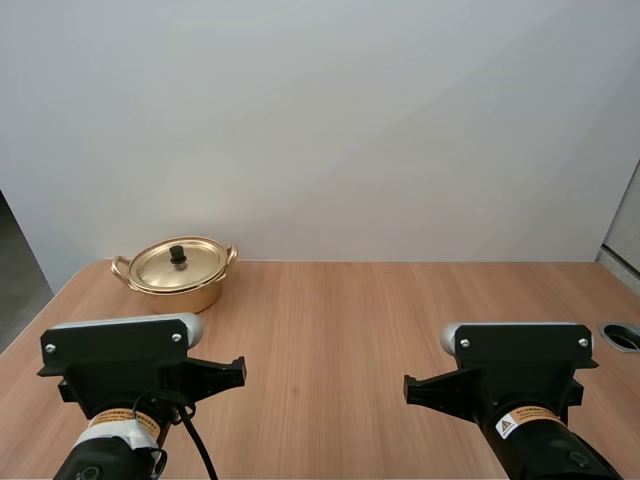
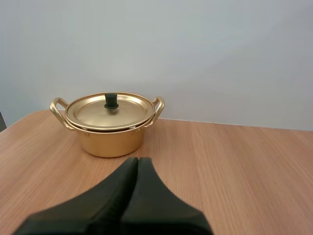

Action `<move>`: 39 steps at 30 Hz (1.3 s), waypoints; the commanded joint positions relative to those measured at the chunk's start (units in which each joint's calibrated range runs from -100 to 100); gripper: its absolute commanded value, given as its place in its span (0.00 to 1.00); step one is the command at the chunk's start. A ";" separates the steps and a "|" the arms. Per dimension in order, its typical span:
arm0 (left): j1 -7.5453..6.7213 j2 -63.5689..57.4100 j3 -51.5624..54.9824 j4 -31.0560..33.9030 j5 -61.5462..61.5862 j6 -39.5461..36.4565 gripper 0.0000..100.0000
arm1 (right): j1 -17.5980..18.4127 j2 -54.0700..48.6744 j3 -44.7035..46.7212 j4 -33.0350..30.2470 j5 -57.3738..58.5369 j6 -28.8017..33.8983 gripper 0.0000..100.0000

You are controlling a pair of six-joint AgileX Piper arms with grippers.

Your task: Open the pot, put the car inside, and close it

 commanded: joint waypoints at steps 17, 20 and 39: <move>0.03 0.00 0.00 0.06 0.09 0.02 0.00 | 0.04 0.00 0.00 -3.70 -0.28 4.91 0.00; 0.03 0.00 0.00 0.06 0.09 0.02 0.00 | 0.04 0.00 0.00 -3.70 -0.28 4.91 0.00; 0.03 0.00 0.00 0.06 0.09 0.02 0.00 | 0.04 0.00 0.00 -3.81 -0.27 4.91 0.00</move>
